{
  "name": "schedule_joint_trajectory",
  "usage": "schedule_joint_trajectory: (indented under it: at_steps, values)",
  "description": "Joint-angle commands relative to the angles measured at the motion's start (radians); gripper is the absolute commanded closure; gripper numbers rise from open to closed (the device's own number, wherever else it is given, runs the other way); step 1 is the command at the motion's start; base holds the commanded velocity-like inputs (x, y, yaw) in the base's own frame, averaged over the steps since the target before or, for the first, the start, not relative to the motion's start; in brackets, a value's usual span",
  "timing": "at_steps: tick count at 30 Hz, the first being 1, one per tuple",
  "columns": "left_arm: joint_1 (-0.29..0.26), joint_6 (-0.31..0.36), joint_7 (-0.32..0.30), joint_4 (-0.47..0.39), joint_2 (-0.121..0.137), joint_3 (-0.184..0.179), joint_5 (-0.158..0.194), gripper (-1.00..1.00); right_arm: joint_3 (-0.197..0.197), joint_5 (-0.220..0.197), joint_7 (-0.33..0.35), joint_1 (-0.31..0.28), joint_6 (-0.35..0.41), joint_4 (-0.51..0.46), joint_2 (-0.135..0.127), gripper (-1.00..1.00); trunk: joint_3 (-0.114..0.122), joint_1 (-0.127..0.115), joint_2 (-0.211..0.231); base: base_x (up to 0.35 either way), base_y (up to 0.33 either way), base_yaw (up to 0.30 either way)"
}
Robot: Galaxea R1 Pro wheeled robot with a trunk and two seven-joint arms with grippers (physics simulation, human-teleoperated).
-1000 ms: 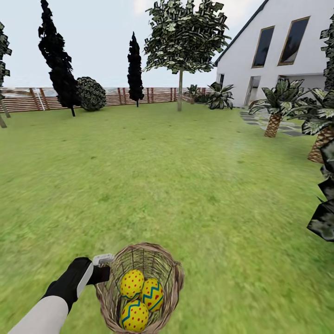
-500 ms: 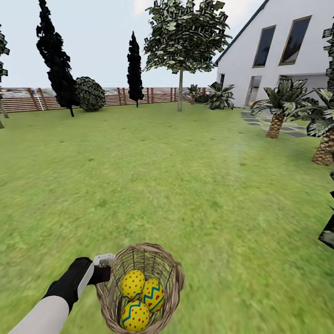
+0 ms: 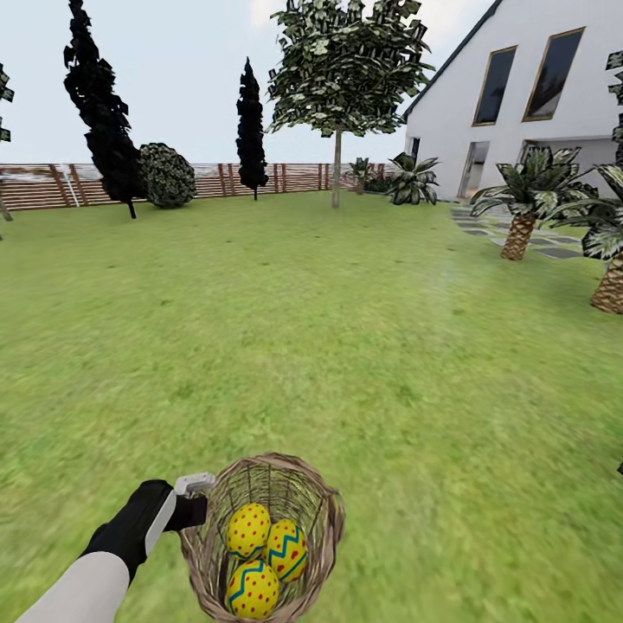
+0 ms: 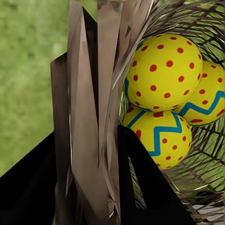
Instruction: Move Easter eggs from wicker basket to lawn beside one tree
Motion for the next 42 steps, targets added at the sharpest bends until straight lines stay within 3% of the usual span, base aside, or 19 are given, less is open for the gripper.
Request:
schedule_joint_trajectory:
  at_steps: [1,42]
  values:
    - [-0.001,0.006,-0.002,-0.001,0.000,0.004,0.011,1.00,-0.008,0.008,0.001,-0.002,-0.007,0.004,-0.001,-1.00,-0.001,0.001,-0.001,0.325,0.000,0.000]
    - [-0.001,0.006,-0.002,-0.005,-0.001,0.004,0.011,1.00,-0.008,0.008,0.001,-0.002,-0.007,0.004,-0.001,-1.00,-0.001,0.001,-0.001,0.325,0.039,0.000]
